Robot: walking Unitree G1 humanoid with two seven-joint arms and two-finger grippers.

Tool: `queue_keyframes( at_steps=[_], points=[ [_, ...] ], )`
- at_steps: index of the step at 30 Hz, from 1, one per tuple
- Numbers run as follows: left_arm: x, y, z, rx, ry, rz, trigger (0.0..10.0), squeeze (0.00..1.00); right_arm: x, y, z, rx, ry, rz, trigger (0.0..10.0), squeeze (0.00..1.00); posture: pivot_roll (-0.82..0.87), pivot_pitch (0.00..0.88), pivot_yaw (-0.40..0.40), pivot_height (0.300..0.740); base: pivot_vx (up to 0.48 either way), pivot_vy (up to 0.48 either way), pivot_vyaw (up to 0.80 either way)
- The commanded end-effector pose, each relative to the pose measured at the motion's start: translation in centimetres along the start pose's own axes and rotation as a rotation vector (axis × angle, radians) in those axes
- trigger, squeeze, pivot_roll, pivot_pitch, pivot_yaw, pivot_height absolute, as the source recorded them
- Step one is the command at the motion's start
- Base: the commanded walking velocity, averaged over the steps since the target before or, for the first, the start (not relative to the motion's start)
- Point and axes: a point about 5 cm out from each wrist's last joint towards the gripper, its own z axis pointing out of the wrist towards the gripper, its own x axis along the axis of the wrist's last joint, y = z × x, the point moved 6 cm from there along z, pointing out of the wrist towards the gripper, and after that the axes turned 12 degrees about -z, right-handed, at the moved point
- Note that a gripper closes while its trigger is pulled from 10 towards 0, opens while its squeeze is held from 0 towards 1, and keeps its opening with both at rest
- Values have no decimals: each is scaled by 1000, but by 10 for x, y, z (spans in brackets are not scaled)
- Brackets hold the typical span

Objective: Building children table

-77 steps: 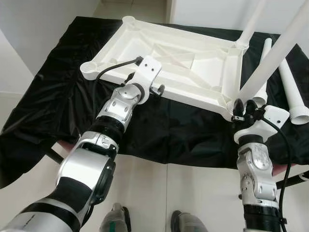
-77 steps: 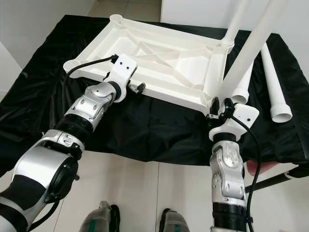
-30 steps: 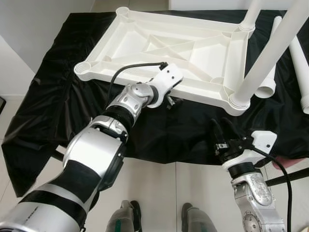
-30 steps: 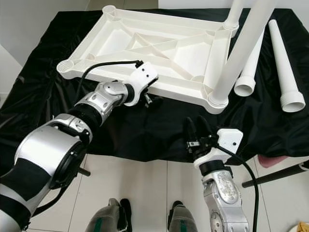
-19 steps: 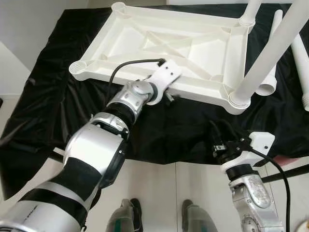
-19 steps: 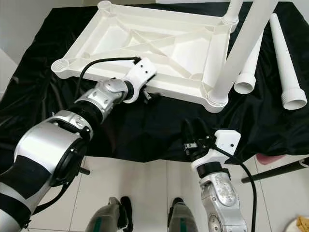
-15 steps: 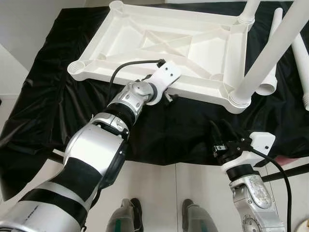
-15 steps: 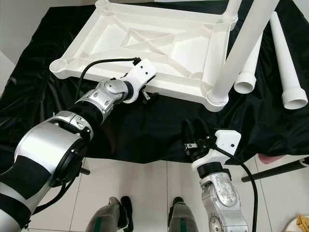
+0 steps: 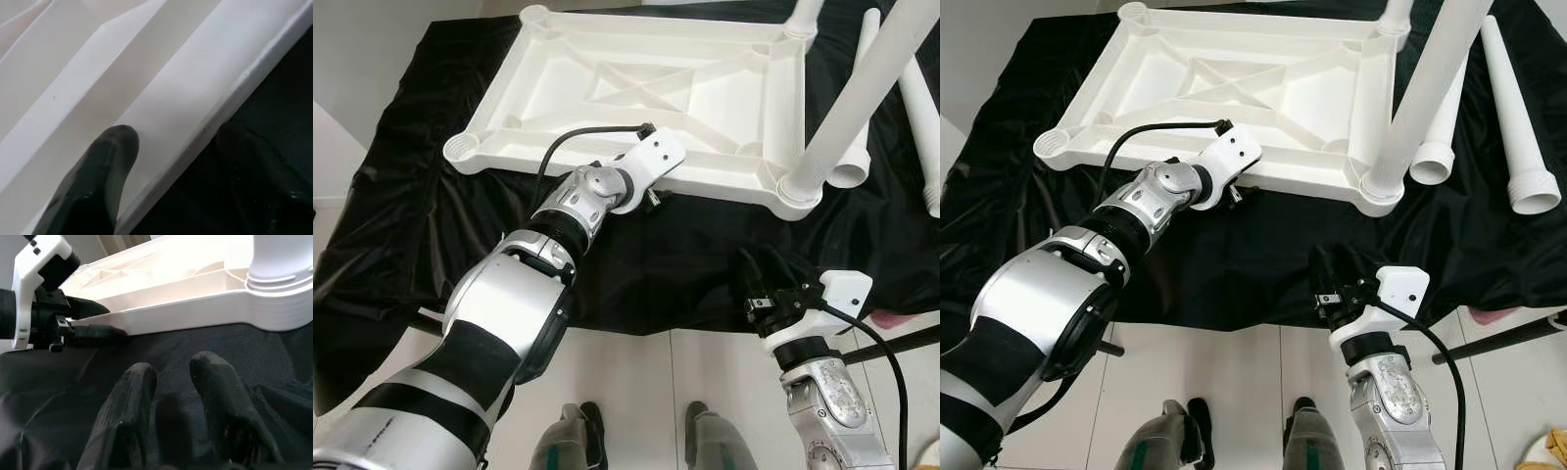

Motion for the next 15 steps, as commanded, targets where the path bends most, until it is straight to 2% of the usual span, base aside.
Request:
queue_keyframes(
  at_steps=[1,4,15],
  points=[
    [-46,8,0,-11,-117,-94,0,0,-1,-5,-2,13,-14,14,10000,0,-151,240,144,740,0,0,0],
    [-48,8,0,-13,-121,-83,0,0,-1,-5,-2,13,-14,15,10000,0,-148,238,142,740,0,0,0],
    [-66,0,-5,24,-133,-169,0,0,-1,-6,3,20,-6,12,10000,0,-123,237,129,740,0,0,0]
  ],
)
